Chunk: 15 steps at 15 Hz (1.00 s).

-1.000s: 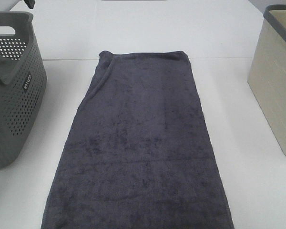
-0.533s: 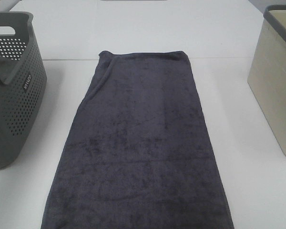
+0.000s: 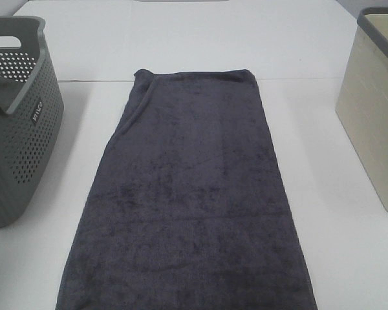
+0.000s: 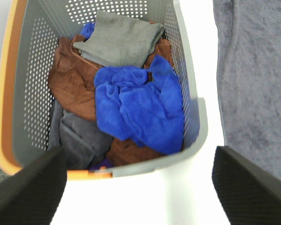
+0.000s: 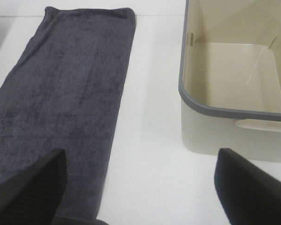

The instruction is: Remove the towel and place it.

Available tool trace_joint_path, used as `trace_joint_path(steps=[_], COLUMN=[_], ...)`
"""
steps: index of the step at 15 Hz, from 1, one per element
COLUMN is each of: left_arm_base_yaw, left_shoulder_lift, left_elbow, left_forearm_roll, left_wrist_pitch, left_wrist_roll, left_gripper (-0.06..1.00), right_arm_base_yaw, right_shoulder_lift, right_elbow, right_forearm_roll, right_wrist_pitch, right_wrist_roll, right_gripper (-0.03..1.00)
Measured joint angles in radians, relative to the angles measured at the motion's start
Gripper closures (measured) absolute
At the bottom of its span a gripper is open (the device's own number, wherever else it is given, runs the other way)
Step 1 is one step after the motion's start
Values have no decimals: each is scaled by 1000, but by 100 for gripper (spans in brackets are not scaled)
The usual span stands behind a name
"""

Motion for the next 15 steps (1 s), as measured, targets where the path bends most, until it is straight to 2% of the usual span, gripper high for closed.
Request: trace_joint_path(steps=[4, 9, 10, 12, 13, 15], left_arm_base_yaw=[0, 0, 0, 0, 2, 2], left_shoulder_lift=[-365, -778, -778, -901, -932, -932], left_elbow=[255, 450, 450, 484, 504, 572], left_forearm_roll=[26, 40, 40, 10, -17, -21], left_wrist_pitch=[1, 57, 57, 79, 104, 71], left_wrist_roll=[0, 17, 17, 51, 65, 53], left_gripper=[15, 15, 15, 15, 15, 15], right_arm_base_yaw=[0, 0, 0, 0, 0, 0], right_shoulder_lift=[-239, -479, -479, -518, -518, -518], right_elbow=[183, 352, 352, 414, 483, 493], right_forearm_roll=[10, 10, 10, 10, 7, -8], right_wrist_pitch=[0, 1, 1, 3, 5, 3], right_wrist_roll=[-9, -60, -60, -61, -62, -65], right_gripper=[16, 16, 16, 16, 16, 16])
